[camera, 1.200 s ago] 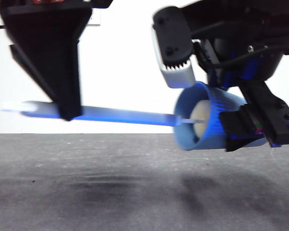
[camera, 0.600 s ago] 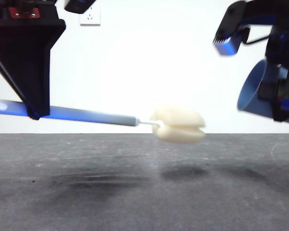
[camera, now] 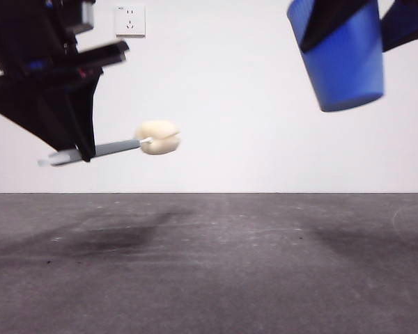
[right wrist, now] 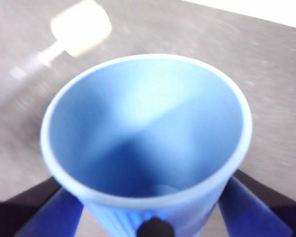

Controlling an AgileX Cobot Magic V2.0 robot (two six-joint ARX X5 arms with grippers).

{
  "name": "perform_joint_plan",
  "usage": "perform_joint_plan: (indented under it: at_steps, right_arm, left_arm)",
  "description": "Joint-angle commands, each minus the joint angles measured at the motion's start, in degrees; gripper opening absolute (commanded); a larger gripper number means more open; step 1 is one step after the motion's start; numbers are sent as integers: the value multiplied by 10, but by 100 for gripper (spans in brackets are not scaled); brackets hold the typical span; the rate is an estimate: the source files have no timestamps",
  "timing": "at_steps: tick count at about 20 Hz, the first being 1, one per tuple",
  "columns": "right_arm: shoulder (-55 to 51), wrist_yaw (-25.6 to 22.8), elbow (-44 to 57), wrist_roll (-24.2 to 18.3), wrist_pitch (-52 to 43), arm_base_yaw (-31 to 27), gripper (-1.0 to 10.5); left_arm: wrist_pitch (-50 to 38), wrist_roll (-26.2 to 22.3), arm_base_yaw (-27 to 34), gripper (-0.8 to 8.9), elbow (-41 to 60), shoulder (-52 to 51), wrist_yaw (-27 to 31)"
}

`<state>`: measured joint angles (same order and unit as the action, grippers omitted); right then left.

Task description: Pick up the cup brush,pick up the cup,insert the brush into the cup,clean the cup,put the cup brush back,put the cup back to the fixed position on the table

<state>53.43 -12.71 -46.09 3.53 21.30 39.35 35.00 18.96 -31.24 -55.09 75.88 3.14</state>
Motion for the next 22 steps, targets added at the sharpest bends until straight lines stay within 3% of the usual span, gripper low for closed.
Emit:
perform_joint_plan:
  at_steps: [1, 4, 10, 17, 18, 21, 22]
  right_arm:
    - [-2, 8, -2, 35, -10, 0, -13]
    - [-2, 8, -2, 35, -15, 0, -13]
    - [-2, 8, -2, 35, -14, 0, -13]
    - [-2, 8, -2, 35, 3, 0, -13]
    - [-2, 8, -2, 35, 6, 0, -13]
    - [-1, 8, -2, 35, 5, 0, -13]
    - [3, 8, -2, 35, 1, 0, -13]
  left_arm:
    - [-42, 58, -1, -9, 19, 22, 10]
    - [-80, 83, -10, -9, 22, 73, 17]
    - [-123, 89, -22, -9, 22, 180, 19]
    - [-142, 96, -41, 7, 22, 222, 28]
    - [-143, 96, -41, 26, 22, 222, 28]
    - [-136, 96, -40, 316, 22, 222, 23]
    - [-132, 96, -40, 350, 22, 222, 23]
